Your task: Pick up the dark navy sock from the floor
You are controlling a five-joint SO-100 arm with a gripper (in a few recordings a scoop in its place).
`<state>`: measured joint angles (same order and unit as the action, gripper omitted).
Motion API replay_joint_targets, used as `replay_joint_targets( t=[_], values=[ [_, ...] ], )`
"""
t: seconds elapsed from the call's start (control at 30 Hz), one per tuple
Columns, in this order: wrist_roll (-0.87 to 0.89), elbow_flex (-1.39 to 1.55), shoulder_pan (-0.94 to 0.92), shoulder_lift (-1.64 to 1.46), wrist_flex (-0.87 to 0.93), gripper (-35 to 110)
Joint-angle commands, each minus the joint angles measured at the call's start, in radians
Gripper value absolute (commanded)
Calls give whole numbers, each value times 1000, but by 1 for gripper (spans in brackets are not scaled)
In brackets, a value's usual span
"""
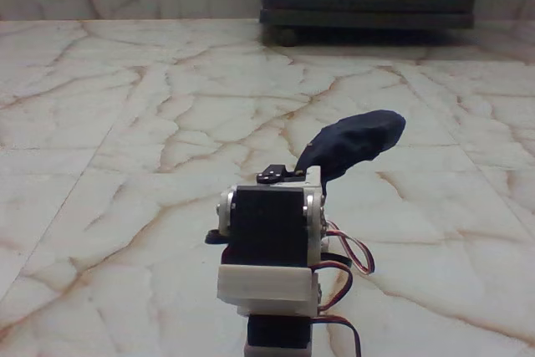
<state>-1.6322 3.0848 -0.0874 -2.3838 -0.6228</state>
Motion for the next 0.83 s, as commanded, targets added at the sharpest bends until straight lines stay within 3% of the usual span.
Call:
replay_joint_targets(
  t=[0.0, 0.8],
  values=[
    [17, -2, 2, -32, -11, 0],
    [32, -2, 0, -32, -8, 0]
  ],
)
